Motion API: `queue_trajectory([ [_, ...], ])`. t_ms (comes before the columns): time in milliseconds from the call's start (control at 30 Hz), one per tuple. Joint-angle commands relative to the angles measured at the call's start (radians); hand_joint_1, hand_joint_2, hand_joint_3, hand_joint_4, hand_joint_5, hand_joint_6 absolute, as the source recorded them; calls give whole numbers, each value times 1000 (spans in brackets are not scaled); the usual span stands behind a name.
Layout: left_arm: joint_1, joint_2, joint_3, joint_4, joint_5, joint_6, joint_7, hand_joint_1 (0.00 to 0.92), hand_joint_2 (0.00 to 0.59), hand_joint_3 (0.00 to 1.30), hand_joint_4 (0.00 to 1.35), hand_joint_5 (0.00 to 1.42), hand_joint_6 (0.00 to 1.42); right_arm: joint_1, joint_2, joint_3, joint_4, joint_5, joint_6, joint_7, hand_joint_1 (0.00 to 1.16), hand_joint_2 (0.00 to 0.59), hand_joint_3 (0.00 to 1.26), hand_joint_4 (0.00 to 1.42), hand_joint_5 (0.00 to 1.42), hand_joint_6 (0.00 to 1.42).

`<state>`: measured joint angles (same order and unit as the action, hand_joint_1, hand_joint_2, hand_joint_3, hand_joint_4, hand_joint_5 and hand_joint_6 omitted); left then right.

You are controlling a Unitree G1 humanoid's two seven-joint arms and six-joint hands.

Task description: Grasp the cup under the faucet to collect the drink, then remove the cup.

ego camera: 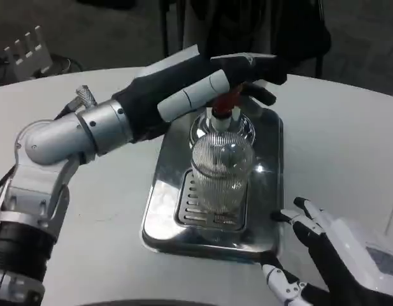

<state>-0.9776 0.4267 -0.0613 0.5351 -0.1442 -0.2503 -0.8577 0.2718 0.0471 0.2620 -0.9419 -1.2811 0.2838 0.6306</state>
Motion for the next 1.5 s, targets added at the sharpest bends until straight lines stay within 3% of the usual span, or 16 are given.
queue_trajectory([
  [33, 26, 1, -54, 14, 70, -60, -22, 0, 110, 217, 156, 258, 328, -3, 37, 4, 7, -1, 9, -10, 269, 485, 175, 11, 26, 80],
  [300, 28, 26, -100, 22, 151, -153, -4, 0, 110, 208, 147, 244, 326, -8, 49, -2, 7, 27, 33, -9, 267, 484, 175, 11, 26, 80],
  [400, 26, 35, -112, 23, 170, -165, -2, 0, 110, 206, 143, 241, 321, -28, 84, -29, 16, 153, 112, 3, 266, 484, 175, 11, 28, 80],
  [467, 26, 43, -119, 20, 182, -173, 6, 0, 110, 205, 139, 240, 318, -47, 90, -59, 22, 284, 166, -5, 262, 475, 175, 11, 45, 94],
  [567, 28, 51, -121, 18, 187, -179, 12, 0, 109, 202, 131, 230, 313, -117, 65, -113, 67, 486, 254, 15, 360, 376, 149, 22, 71, 133],
  [633, 32, 55, -119, 14, 187, -179, 15, 0, 109, 200, 131, 229, 312, -158, 42, -124, 99, 554, 247, -28, 438, 316, 78, 11, 75, 143],
  [700, 36, 60, -115, 9, 186, -179, 17, 0, 109, 198, 131, 228, 312, -180, 32, -131, 122, 605, 230, -85, 481, 296, 43, 11, 83, 143],
  [767, 41, 68, -111, 5, 186, -179, 19, 0, 109, 197, 131, 228, 312, -207, 0, -135, 160, 652, 218, -117, 545, 261, 4, 21, 86, 132],
  [933, 51, 81, -103, -9, 182, -178, 29, 0, 109, 197, 130, 227, 311, -221, -49, -126, 220, 671, 172, -226, 633, 234, 0, 29, 94, 119],
  [1033, 54, 84, -101, -17, 179, -175, 34, 0, 109, 201, 130, 227, 311, -216, -75, -118, 265, 684, 104, -296, 638, 236, 0, 32, 96, 116],
  [1167, 57, 88, -101, -27, 178, -173, 34, 0, 109, 203, 130, 227, 311, -221, -64, -109, 344, 731, 50, -380, 659, 230, 0, 29, 97, 112],
  [1500, 56, 102, -96, -47, 176, -163, 36, 0, 116, 205, 139, 236, 311, -348, -45, -101, 533, 820, -29, -524, 698, 218, 0, 30, 110, 103],
])
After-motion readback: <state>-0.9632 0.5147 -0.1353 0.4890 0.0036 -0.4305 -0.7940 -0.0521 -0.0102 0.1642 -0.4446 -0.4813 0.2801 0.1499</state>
